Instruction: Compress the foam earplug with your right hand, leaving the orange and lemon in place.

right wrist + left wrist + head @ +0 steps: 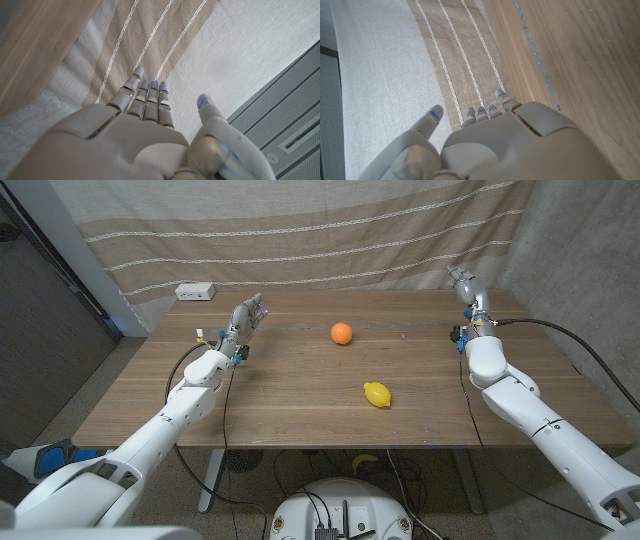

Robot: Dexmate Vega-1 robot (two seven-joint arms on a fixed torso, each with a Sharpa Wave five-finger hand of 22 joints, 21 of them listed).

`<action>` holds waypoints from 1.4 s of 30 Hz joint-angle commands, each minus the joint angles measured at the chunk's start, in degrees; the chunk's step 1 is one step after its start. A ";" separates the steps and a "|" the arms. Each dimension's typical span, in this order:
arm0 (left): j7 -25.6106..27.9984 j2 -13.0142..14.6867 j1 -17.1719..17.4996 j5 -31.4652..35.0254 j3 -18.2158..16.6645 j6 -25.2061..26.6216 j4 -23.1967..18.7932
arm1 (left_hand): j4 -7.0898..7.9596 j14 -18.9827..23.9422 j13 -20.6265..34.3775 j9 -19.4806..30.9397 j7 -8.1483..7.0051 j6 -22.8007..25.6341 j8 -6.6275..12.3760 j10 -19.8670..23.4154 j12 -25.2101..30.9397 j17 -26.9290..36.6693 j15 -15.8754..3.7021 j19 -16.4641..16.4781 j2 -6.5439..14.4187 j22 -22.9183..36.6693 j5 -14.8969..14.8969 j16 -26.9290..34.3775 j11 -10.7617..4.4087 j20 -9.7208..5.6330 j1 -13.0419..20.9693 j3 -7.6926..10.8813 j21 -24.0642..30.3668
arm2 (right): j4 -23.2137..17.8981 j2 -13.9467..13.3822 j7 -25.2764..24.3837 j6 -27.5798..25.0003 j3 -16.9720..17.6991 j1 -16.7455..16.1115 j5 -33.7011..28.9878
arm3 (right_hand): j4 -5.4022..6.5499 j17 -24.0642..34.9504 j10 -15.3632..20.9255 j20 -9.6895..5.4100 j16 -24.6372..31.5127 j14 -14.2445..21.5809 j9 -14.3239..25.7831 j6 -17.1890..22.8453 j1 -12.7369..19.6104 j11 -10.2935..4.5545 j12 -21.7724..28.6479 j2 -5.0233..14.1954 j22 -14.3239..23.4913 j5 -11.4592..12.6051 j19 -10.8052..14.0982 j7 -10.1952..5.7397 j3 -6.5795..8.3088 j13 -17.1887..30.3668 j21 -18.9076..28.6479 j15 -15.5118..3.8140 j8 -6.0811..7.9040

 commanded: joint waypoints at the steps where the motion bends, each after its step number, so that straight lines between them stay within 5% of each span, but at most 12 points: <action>1: -0.31 -0.15 -0.15 -0.05 0.02 -0.36 0.49 | -0.30 -0.52 0.14 0.33 -0.09 0.04 0.28 0.13 0.39 -0.07 -0.40 0.32 6.06 0.10 0.42 0.27 -0.12 0.11 0.45 0.10 0.16 | -2.01 -0.66 -4.10 -4.64 -1.45 0.73 -7.33 | -0.70 -0.11 0.98 0.10 0.43 0.81 0.13 0.63 0.52 -0.15 0.26 0.08 0.30 0.42 0.86 -0.22 0.25 0.11 0.05 0.01 0.27; 7: -0.32 -0.29 -0.19 -0.14 -0.05 -0.57 0.50 | -0.30 -0.49 0.14 0.33 -0.12 0.01 0.28 0.14 0.40 -0.07 -0.45 0.33 6.04 0.10 0.43 0.29 -0.15 0.16 0.45 0.10 0.15 | -2.36 -0.90 -4.64 -5.97 -2.17 1.09 -9.38 | -1.07 -0.23 1.24 0.17 0.52 1.15 0.14 0.89 0.73 -0.26 0.26 0.15 0.32 0.51 1.05 -0.38 0.29 0.11 0.05 -0.12 0.26; 11: -0.24 -0.34 -0.11 -0.15 -0.06 -0.64 0.37 | -0.30 -0.49 0.14 0.33 -0.10 -0.03 0.26 0.13 0.39 -0.06 -0.40 0.32 6.03 0.10 0.44 0.29 -0.13 0.18 0.44 0.10 0.14 | -3.20 -1.15 -5.85 -8.05 -3.05 1.27 -12.24 | -1.95 -0.49 1.80 0.91 0.67 1.73 0.18 1.71 1.27 -1.96 0.23 0.14 0.38 0.70 1.25 -1.59 0.37 0.13 -0.03 -1.01 0.36; 42: 0.04 -0.15 0.58 0.23 0.13 -0.87 -1.05 | -0.38 -0.36 0.14 0.33 -0.12 -0.11 0.27 0.20 0.41 -0.07 -0.11 0.61 5.93 0.12 0.48 0.29 0.11 0.65 0.46 0.12 0.16 | -10.96 -4.05 -6.19 -24.42 -8.92 2.05 -28.21 | -4.44 -0.25 3.80 1.82 2.11 4.44 0.32 3.47 3.64 -3.14 0.45 -0.38 0.64 1.18 2.09 -3.16 0.72 0.51 0.01 -2.57 0.59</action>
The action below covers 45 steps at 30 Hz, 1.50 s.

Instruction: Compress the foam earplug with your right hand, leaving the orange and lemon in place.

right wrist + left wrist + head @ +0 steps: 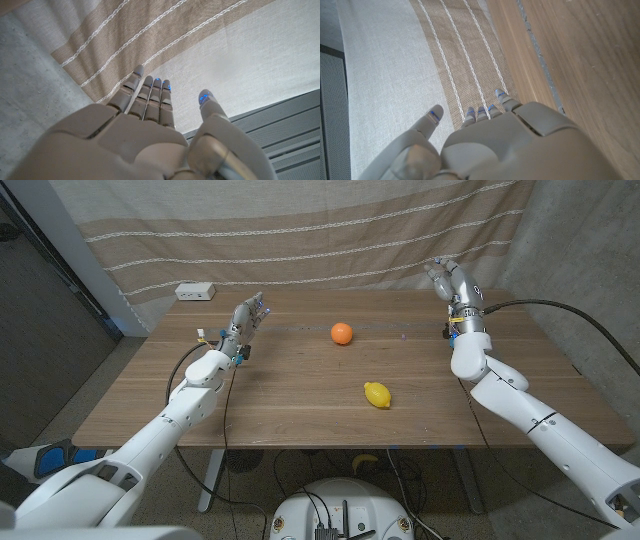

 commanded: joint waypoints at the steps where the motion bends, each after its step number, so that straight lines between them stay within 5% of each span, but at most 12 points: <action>1: -0.10 -0.04 0.12 -0.01 0.02 -0.20 0.02 | -0.39 -0.36 0.14 0.34 -0.11 -0.09 0.28 0.01 0.14 0.12 -0.12 0.20 5.92 0.12 0.48 0.29 -0.14 0.23 0.47 0.11 0.16 | -2.60 -0.70 0.20 -6.32 -2.32 0.31 -5.58 | -0.49 0.12 0.61 0.35 0.33 0.26 0.20 0.79 0.38 -0.61 0.50 0.66 0.08 0.30 0.23 -0.37 0.10 0.12 0.00 -0.79 0.38; 16: -0.71 -0.01 0.15 -0.35 -0.11 -0.45 0.52 | -0.39 -0.29 0.14 0.34 -0.11 -0.12 0.27 -0.02 0.13 0.13 -0.06 0.20 5.93 0.13 0.51 0.30 -0.13 0.25 0.46 0.14 0.12 | -3.11 1.12 0.96 -13.66 -6.15 2.25 -10.69 | -0.70 0.35 0.38 0.38 0.46 0.05 0.26 0.75 0.97 -1.62 0.29 0.12 0.15 0.28 -0.03 -1.72 -0.18 0.40 -0.19 -2.28 0.15; 22: -0.94 -0.03 0.06 -0.56 -0.17 -0.38 0.79 | -0.42 -0.34 0.14 0.34 -0.06 -0.08 0.29 -0.06 0.11 0.12 -0.05 0.20 5.93 0.13 0.51 0.27 -0.05 0.19 0.48 0.13 0.10 | -1.91 3.50 -1.51 -19.68 -8.79 3.69 -15.48 | -1.35 1.28 0.79 1.36 1.64 1.26 0.49 0.19 2.42 -4.33 1.10 -3.69 0.26 -0.51 -2.11 -2.70 -1.60 2.17 -1.06 -3.09 0.25; 29: -1.49 -0.24 -0.51 -0.60 -0.08 -0.58 1.70 | -0.43 -0.39 0.14 0.34 -0.08 -0.14 0.27 -0.06 0.11 0.13 -0.09 0.19 5.95 0.13 0.51 0.26 -0.04 0.14 0.48 0.11 0.08 | 0.24 6.62 -4.31 -24.80 -11.03 5.29 -18.55 | -1.21 3.10 -4.09 2.12 1.18 -3.07 1.02 1.40 4.35 -5.80 0.58 -9.46 0.37 -0.75 -4.07 -4.72 -3.96 5.35 -1.53 -2.31 1.55; 45: -2.23 -0.42 -0.97 -0.72 -0.07 -1.01 2.70 | -0.48 -0.48 0.14 0.33 -0.04 -0.18 0.27 -0.18 0.07 0.12 -0.08 0.17 5.94 0.13 0.51 0.24 0.05 0.29 0.49 0.07 0.04 | 2.86 10.94 -2.44 -37.19 -15.08 9.62 -20.02 | -0.76 4.44 -8.73 3.06 0.82 -6.22 2.66 8.01 7.51 -5.75 0.15 -13.14 0.31 1.73 -5.12 -3.34 -5.44 8.14 -1.53 -1.37 5.17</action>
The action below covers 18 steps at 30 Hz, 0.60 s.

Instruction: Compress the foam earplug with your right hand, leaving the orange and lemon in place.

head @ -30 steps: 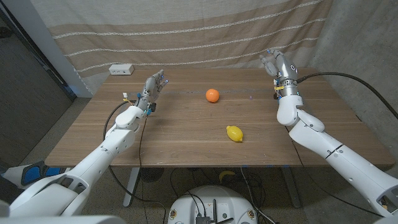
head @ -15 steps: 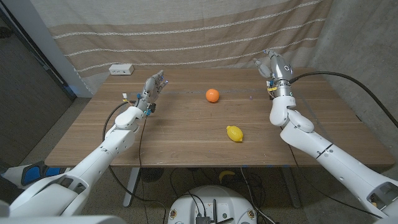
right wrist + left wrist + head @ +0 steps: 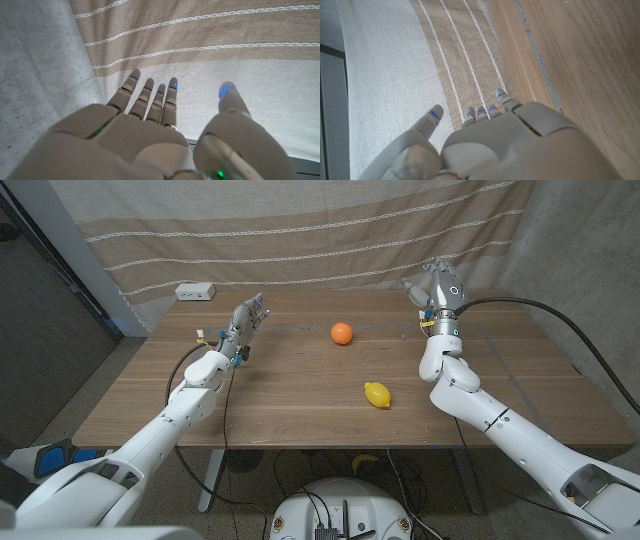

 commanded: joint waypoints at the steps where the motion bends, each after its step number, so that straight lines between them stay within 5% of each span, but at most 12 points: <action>1: -0.41 -0.08 -0.27 -0.12 -0.03 -0.26 0.54 | -0.48 -0.47 0.14 0.33 -0.06 -0.19 0.26 -0.17 0.08 0.06 -0.09 0.18 5.94 0.13 0.51 0.24 0.06 0.28 0.50 0.07 0.04 | 2.45 3.52 0.35 -9.52 -3.46 3.27 -1.98 | 0.10 0.24 -0.99 0.02 -0.22 -0.50 0.36 0.78 0.61 0.41 -0.13 -0.44 0.06 0.58 -0.10 0.16 -0.46 0.50 0.18 -1.43 0.53; 8: -0.67 -0.18 -0.38 -0.25 -0.01 -0.30 0.68 | -0.41 -0.51 0.14 0.33 -0.09 -0.25 0.25 -0.16 0.08 0.10 -0.14 0.21 5.88 0.13 0.52 0.25 0.04 0.31 0.43 0.05 0.04 | 2.59 3.94 3.85 -14.45 -5.46 5.21 -1.08 | -0.61 0.44 -0.99 -0.09 -0.11 -0.54 1.10 0.53 4.81 0.36 0.23 -0.01 -0.02 1.69 0.44 -0.04 0.72 1.30 0.38 -1.84 1.05; 18: -0.88 -0.19 -0.33 -0.25 0.06 -0.37 0.62 | -0.38 -0.52 0.14 0.34 -0.11 -0.31 0.24 -0.20 0.08 0.11 -0.11 0.21 5.81 0.13 0.53 0.25 0.08 0.33 0.39 0.04 0.02 | 3.48 3.60 5.58 -17.72 -7.40 6.94 0.60 | -0.12 0.85 0.12 0.09 0.13 -0.77 2.00 2.94 7.31 0.58 0.94 0.61 -0.05 1.51 0.55 -0.02 1.28 2.26 0.43 -1.55 2.80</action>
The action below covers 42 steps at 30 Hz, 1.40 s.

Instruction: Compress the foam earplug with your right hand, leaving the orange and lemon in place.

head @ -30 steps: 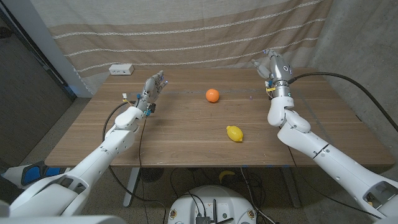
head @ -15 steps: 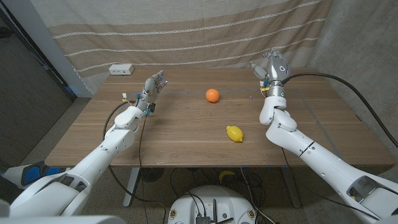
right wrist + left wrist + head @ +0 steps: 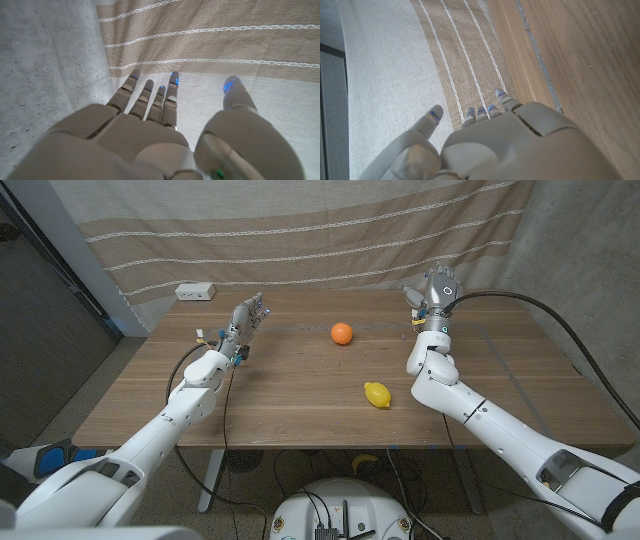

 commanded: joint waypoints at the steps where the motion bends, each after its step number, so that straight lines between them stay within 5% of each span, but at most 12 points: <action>1: -0.28 -0.06 0.00 -0.04 0.07 -0.16 0.03 | -0.13 -0.54 0.14 0.34 -0.11 -0.30 0.25 -0.22 0.07 0.10 -0.10 0.20 5.81 0.13 0.53 0.25 0.08 0.36 0.38 0.28 0.02 | 1.32 0.30 2.26 -5.36 -2.66 2.42 1.71 | 0.13 0.39 1.22 0.07 0.50 0.07 0.55 1.68 1.78 -0.33 0.75 0.41 0.10 -0.03 0.57 -0.68 0.53 0.56 0.43 -1.67 1.05; 7: -0.35 0.00 0.17 -0.12 0.05 -0.14 -0.23 | -0.23 -0.56 0.14 0.34 -0.08 -0.35 0.24 -0.28 0.05 0.06 -0.06 0.18 5.79 0.13 0.53 0.22 0.05 0.34 0.42 0.27 0.00 | 1.84 -0.06 3.20 -6.50 -3.76 3.22 2.81 | 0.25 0.78 2.24 -0.01 0.90 0.27 1.12 1.54 3.43 -0.51 1.21 1.74 0.09 -0.49 0.82 -1.23 1.17 1.13 0.52 -2.04 1.56; 20: -0.95 -0.06 0.36 -0.18 0.13 -0.69 -0.16 | -0.40 -0.76 0.13 0.34 0.01 -0.59 0.18 -0.44 0.01 0.01 0.11 -0.04 5.96 0.13 0.53 0.17 0.10 0.39 0.54 0.21 -0.10 | 3.35 -0.39 3.99 -8.34 -6.52 5.03 3.93 | 0.64 1.21 1.35 -0.16 1.08 -0.03 2.02 0.19 2.87 -0.29 0.86 -0.03 0.09 -1.17 0.91 -1.66 -0.10 1.86 0.54 -2.00 2.08; 42: -0.92 0.31 0.84 -0.45 -0.08 -0.37 -0.63 | -0.34 -0.82 0.12 0.34 -0.06 -0.65 0.23 -0.71 -0.05 0.07 0.18 -0.15 6.22 0.13 0.56 0.24 0.08 0.41 0.60 0.20 -0.15 | 9.10 1.43 2.92 -7.98 -8.65 7.19 6.90 | 1.04 2.03 2.44 -0.62 1.96 0.65 3.29 1.36 3.84 -0.54 1.23 0.56 0.11 -1.54 1.64 -2.05 -0.40 2.89 0.80 -2.48 4.05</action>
